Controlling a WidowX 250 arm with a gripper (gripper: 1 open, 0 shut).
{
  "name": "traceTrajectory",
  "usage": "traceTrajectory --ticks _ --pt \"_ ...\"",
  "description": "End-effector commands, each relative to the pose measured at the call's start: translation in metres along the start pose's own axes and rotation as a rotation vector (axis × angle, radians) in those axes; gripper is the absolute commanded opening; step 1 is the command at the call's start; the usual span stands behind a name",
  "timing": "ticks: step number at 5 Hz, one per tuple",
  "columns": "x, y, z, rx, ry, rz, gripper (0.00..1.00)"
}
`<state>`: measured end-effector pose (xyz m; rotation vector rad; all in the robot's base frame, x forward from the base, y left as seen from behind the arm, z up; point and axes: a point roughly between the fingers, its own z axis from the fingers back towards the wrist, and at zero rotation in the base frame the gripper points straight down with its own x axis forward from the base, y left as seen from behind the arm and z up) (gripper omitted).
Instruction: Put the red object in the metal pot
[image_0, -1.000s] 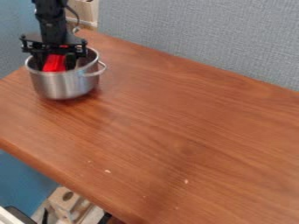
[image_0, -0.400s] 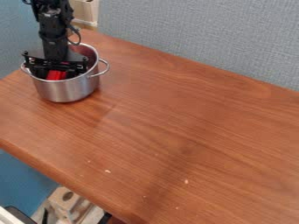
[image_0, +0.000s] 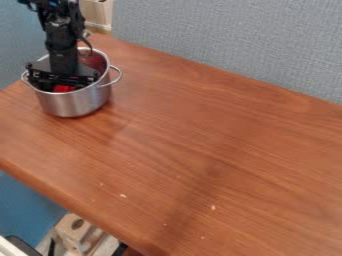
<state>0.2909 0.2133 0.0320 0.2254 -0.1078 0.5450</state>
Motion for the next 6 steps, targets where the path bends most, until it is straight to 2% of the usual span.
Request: traceTrajectory --ticks 1,5,6 --pt "0.001 0.004 0.0 0.015 -0.02 0.004 0.0" --pt "-0.008 0.003 -0.018 0.054 -0.016 -0.011 0.0" --pt "-0.011 0.003 -0.022 0.064 -0.016 -0.015 1.0"
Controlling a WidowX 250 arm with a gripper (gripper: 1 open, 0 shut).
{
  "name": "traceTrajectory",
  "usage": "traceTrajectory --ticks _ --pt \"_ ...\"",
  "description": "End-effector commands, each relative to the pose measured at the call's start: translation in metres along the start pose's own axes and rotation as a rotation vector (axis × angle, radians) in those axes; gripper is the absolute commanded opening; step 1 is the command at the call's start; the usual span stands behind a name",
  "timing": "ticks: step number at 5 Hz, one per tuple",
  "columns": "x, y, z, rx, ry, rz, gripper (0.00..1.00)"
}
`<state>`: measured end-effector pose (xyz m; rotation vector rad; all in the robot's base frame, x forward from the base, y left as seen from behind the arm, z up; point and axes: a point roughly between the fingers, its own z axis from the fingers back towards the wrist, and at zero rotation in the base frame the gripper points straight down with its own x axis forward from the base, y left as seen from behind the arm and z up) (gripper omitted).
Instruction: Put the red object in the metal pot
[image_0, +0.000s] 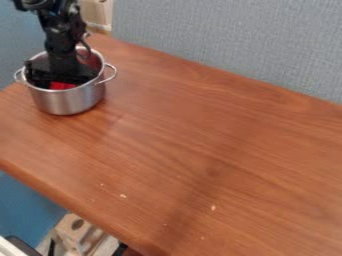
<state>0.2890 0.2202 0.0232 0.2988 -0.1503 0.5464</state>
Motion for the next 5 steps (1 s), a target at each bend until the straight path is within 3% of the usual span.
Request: traceTrajectory --ticks 1,2,3,4,5 --pt "-0.015 -0.003 -0.015 0.014 0.042 -0.027 0.0" --pt "-0.018 -0.004 -0.018 0.024 0.041 -0.033 1.0" --pt "-0.022 -0.004 -0.021 0.032 0.04 -0.039 0.0" --pt "-0.025 -0.004 -0.022 0.04 0.04 -0.044 1.0" --pt "-0.028 -0.005 -0.024 0.047 0.04 -0.049 1.0"
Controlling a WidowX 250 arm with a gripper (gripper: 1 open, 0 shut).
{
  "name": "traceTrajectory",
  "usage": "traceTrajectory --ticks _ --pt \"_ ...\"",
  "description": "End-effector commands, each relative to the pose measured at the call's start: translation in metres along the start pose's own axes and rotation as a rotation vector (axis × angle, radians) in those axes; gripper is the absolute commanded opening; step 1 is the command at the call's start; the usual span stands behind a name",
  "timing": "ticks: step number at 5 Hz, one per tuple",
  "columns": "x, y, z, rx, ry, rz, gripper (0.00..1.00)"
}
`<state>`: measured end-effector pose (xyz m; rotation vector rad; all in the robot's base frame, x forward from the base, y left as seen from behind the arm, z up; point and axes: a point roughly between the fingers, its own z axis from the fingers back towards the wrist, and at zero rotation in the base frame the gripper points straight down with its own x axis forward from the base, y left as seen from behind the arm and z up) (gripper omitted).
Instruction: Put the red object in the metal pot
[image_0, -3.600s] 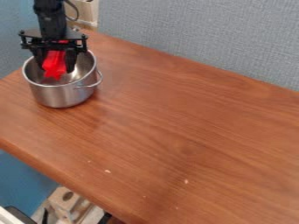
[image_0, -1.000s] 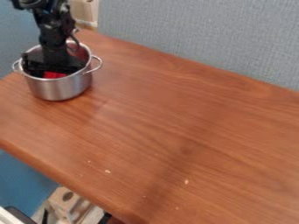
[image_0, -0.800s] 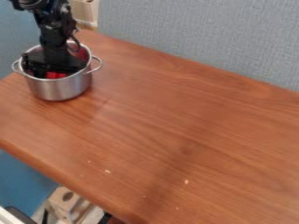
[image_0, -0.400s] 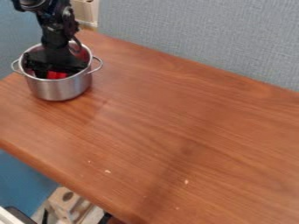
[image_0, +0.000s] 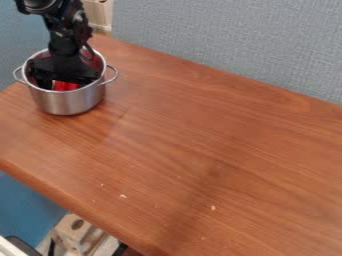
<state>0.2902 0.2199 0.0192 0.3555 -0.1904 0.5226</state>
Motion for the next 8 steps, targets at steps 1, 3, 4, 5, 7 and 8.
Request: traceTrajectory --ticks 1,3,4,5,7,8 --pt "-0.0326 -0.0049 -0.0205 0.012 0.095 -0.038 0.0" --pt "-0.0358 -0.0058 -0.021 0.024 0.096 -0.04 1.0" --pt "-0.0362 -0.0062 -0.0202 0.029 0.098 -0.037 1.0" --pt "-0.0365 -0.0066 -0.0195 0.035 0.099 -0.034 1.0" --pt "-0.0369 -0.0072 -0.0184 0.046 0.101 -0.027 1.0" --pt "-0.037 -0.0076 -0.018 0.052 0.102 -0.024 1.0"
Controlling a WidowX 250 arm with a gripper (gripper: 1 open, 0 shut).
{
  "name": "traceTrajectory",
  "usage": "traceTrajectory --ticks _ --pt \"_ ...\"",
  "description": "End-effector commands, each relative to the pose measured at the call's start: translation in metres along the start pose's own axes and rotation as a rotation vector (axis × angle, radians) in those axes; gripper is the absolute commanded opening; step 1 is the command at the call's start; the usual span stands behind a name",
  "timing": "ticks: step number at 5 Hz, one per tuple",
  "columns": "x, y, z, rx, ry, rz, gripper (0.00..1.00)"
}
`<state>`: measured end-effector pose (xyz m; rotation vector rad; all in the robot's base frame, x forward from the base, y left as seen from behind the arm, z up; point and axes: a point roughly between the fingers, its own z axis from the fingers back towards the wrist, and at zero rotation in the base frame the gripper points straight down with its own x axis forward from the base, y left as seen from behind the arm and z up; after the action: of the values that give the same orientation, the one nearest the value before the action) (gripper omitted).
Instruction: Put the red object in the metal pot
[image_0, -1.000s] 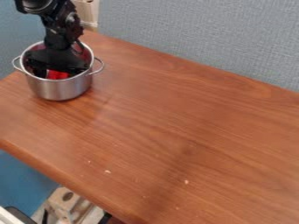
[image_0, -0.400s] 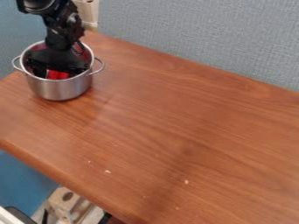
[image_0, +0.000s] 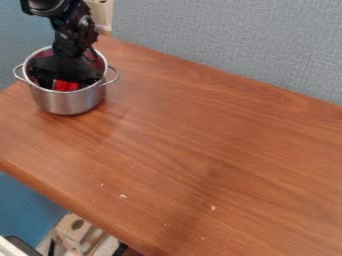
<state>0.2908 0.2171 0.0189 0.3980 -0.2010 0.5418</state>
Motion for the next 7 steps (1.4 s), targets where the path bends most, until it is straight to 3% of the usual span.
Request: traceTrajectory --ticks 1,7 --pt "-0.0367 -0.0054 -0.0175 0.019 0.12 -0.041 1.0" --pt "-0.0364 -0.0072 -0.0167 0.054 0.126 -0.018 1.0"
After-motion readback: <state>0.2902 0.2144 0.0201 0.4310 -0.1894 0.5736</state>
